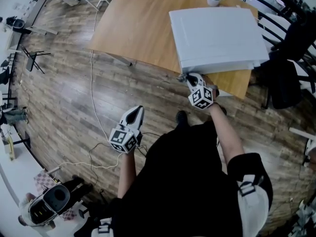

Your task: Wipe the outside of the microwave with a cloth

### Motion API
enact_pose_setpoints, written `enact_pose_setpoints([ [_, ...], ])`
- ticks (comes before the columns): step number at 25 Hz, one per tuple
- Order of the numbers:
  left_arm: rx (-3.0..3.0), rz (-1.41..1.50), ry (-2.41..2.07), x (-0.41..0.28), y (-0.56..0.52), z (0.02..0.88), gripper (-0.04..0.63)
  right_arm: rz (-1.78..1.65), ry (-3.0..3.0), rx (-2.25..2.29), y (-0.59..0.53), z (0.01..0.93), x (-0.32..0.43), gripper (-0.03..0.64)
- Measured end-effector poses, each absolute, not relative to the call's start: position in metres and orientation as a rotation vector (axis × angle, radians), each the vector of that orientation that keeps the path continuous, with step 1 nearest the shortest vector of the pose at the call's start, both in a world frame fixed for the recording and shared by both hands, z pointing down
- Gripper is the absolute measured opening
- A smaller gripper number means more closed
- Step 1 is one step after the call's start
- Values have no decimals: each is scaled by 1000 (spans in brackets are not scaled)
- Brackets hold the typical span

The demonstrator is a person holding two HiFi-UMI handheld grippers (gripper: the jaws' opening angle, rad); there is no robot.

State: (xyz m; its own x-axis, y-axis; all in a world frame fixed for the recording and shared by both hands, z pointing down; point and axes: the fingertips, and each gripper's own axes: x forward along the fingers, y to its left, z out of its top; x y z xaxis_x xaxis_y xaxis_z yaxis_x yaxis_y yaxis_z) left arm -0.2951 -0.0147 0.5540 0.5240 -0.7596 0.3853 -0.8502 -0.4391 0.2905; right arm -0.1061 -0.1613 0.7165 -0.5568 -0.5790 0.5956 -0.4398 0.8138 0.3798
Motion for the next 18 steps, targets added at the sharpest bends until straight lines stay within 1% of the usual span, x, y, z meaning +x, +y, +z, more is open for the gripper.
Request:
enact_pose_setpoints([
  [6,2358,283,-1305,-283,-23,545,3,-263,-2240,721,-162,719,-98,31],
  [18,2359,279,-1312,-247,-38,537,3,-228,-2213,721,-168,727,-52,31],
])
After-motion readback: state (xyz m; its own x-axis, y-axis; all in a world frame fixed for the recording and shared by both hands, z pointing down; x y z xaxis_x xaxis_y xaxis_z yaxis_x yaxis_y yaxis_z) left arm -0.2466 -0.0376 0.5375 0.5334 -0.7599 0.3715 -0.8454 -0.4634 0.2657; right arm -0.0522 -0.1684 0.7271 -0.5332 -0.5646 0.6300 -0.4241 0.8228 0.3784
